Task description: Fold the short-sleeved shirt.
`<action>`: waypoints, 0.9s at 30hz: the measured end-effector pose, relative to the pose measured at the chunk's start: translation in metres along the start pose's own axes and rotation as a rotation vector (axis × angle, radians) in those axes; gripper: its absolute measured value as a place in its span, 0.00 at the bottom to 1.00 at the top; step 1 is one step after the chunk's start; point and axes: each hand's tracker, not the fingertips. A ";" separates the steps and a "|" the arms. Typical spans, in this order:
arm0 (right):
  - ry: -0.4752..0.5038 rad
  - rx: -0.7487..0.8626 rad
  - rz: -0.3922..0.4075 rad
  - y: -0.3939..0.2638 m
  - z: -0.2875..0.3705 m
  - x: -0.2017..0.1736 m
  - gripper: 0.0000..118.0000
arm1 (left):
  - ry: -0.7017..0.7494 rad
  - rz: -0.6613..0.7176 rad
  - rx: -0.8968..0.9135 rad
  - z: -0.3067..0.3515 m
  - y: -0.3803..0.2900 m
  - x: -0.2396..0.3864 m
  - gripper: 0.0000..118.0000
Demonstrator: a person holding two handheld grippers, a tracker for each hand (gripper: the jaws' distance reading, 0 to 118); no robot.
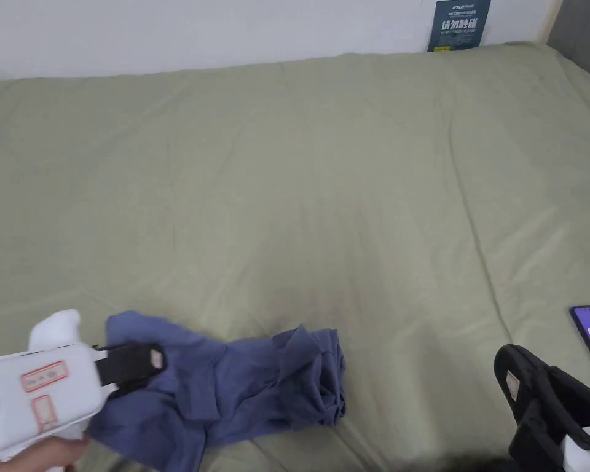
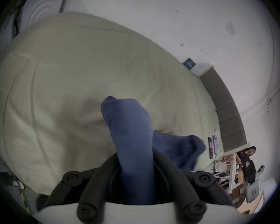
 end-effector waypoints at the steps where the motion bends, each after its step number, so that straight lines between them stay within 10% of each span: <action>1: -0.001 0.003 -0.002 -0.001 0.002 0.001 0.03 | 0.474 -0.262 -0.069 0.010 0.000 0.005 0.09; 9: -0.047 0.008 -0.041 -0.011 0.017 0.025 0.03 | 0.568 -0.273 -0.142 -0.122 -0.040 0.055 0.09; 12: -0.072 0.006 -0.059 -0.012 0.020 0.034 0.03 | 0.586 -0.345 -0.148 -0.143 -0.050 0.056 0.27; 13: -0.075 0.008 -0.069 -0.012 0.020 0.037 0.03 | 0.563 -0.337 -0.134 -0.134 -0.046 0.053 0.47; 15: -0.076 0.017 -0.084 -0.011 0.019 0.040 0.03 | 0.471 -0.296 -0.177 -0.113 -0.041 0.050 0.76; 20: -0.062 0.019 -0.096 -0.015 0.014 0.037 0.03 | 0.260 -0.336 -0.137 -0.022 -0.032 0.043 0.80; 21: -0.055 0.016 -0.098 -0.015 0.013 0.035 0.03 | -0.226 -0.119 0.015 -0.018 -0.034 0.057 0.81; 25: -0.033 0.008 -0.081 -0.018 0.012 0.026 0.03 | -0.169 -0.155 0.178 0.020 -0.029 0.021 0.73; 27: -0.027 0.005 -0.072 -0.020 0.012 0.023 0.03 | -0.123 -0.083 0.144 0.010 -0.027 0.007 0.14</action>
